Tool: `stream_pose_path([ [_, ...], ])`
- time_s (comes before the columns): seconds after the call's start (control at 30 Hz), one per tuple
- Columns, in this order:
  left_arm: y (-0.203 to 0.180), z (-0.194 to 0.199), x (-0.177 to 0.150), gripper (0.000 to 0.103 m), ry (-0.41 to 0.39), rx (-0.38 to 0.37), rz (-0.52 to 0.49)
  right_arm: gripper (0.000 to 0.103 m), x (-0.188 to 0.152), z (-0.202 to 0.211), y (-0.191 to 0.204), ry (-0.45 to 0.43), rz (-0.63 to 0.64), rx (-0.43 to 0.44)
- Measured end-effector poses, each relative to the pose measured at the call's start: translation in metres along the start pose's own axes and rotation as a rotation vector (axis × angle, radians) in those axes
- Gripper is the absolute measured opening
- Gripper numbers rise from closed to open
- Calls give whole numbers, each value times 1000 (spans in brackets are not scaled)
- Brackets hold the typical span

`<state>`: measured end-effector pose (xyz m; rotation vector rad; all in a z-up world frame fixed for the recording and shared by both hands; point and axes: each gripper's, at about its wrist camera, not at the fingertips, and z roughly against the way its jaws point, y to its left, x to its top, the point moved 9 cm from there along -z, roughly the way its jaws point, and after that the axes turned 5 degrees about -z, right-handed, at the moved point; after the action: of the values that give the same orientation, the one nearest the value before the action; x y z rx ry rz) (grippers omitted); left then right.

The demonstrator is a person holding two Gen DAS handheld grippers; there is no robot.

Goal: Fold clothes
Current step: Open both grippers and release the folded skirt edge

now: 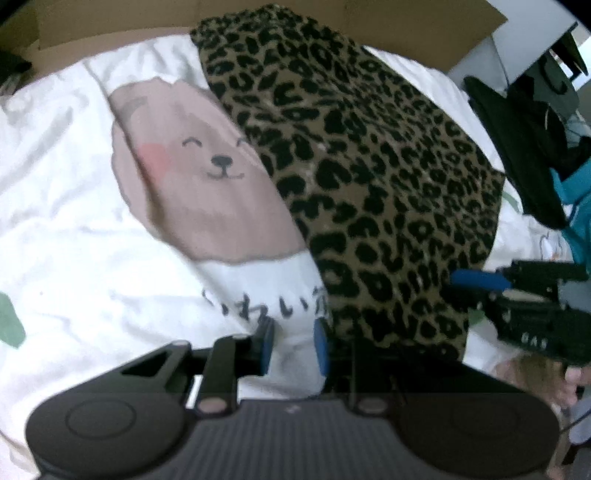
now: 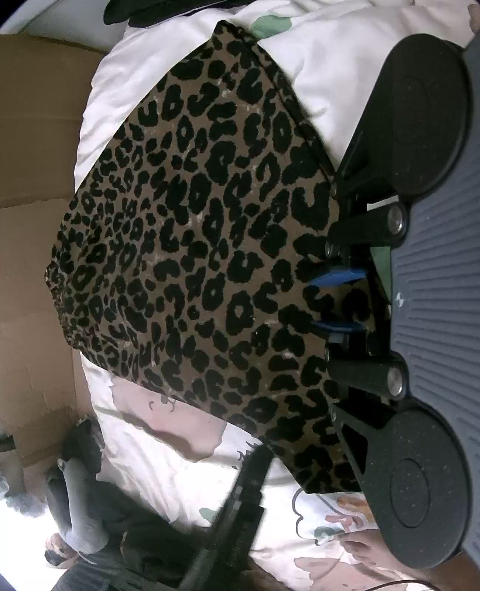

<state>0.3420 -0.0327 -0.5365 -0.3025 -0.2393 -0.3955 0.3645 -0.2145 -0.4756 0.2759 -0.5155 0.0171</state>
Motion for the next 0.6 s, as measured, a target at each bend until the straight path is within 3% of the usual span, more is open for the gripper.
stream_pose_path([
  [0.23,0,0,-8,25,30,-5,28,28,4,4,0,-29,-51,24],
  [0.33,-5,3,-12,25,36,-18,2,28,3,3,3,-27,-37,23],
  [0.47,-2,-1,-19,25,47,-40,58,28,1,2,5,-25,-14,13],
  [0.6,-4,0,-21,25,43,-45,50,28,0,1,7,-24,6,4],
])
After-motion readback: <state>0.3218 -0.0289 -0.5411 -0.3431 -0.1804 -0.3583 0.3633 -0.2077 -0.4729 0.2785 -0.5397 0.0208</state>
